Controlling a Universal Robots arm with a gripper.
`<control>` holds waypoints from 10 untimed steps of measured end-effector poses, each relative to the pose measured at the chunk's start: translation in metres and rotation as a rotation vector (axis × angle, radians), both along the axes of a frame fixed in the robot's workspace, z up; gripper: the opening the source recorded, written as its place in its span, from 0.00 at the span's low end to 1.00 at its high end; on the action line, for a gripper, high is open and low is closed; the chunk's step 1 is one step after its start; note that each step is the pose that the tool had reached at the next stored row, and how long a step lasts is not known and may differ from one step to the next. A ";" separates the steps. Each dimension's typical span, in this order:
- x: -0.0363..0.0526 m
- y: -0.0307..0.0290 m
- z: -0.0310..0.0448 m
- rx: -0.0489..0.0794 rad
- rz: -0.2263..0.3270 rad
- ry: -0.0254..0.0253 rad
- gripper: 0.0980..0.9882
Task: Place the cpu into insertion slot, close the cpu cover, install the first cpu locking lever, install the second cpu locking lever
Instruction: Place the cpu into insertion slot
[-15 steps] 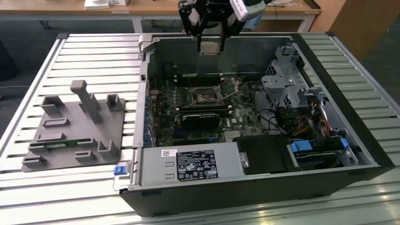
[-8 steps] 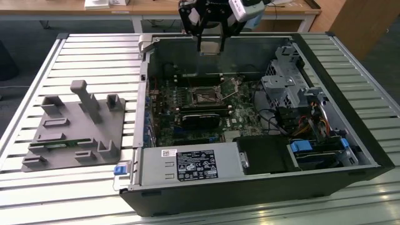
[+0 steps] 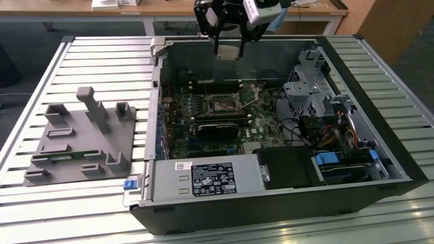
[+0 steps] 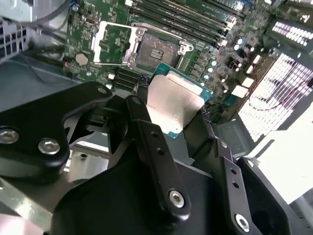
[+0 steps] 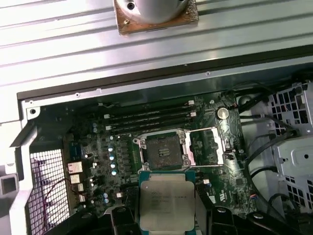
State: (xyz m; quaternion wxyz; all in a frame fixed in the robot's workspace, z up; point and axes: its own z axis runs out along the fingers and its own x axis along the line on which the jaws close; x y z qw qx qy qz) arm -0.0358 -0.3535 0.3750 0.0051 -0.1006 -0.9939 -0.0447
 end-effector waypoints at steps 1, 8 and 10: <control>0.0000 0.0000 -0.0001 0.000 -0.016 0.0000 0.50; -0.0001 0.0000 -0.0008 0.000 -0.142 -0.0001 0.50; -0.0002 0.0000 -0.0009 0.000 -0.170 0.0000 0.50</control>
